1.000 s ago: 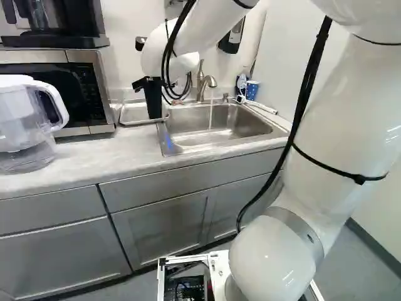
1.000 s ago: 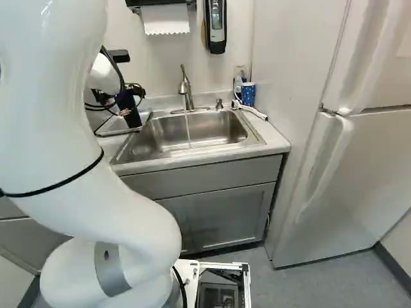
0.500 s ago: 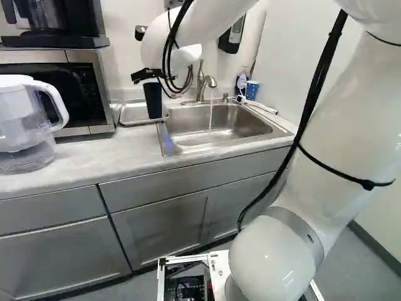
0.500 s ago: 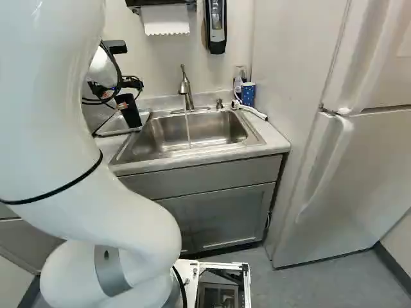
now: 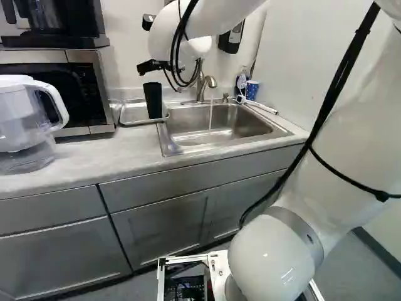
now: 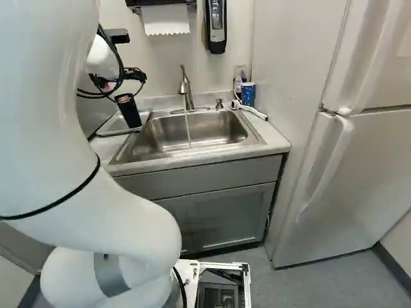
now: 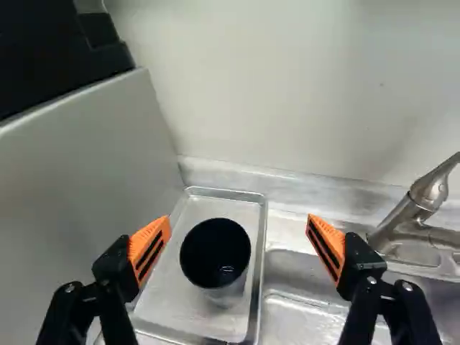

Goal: Rinse the cup and place it in the tray

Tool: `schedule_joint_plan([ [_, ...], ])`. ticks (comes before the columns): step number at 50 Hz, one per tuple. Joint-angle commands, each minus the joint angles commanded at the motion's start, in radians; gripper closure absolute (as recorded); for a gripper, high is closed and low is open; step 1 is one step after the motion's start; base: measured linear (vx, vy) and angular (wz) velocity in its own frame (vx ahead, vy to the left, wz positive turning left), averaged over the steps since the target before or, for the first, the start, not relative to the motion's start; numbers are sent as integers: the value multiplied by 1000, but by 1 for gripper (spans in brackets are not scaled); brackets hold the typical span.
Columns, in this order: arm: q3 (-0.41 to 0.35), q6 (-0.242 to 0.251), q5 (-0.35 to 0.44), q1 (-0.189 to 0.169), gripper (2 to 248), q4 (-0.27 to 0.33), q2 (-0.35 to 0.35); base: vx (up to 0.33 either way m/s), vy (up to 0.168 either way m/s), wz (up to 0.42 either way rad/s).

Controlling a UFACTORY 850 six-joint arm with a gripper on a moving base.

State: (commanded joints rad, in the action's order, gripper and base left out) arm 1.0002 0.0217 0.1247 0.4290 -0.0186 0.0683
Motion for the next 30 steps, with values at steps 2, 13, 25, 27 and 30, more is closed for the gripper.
schedule_joint_plan([
  [2, -2, 0, 0, -5, 3, 3, 7, 0, 0, 0],
  [13, -4, 0, 0, -38, 3, 22, 33, 0, 0, 0],
  [25, 10, 0, 0, -77, 3, 55, 45, 0, 0, 0],
  [27, 12, 0, 0, -84, 3, 65, 46, 0, 0, 0],
  [30, 17, 0, 0, -93, 3, 82, 48, 0, 0, 0],
])
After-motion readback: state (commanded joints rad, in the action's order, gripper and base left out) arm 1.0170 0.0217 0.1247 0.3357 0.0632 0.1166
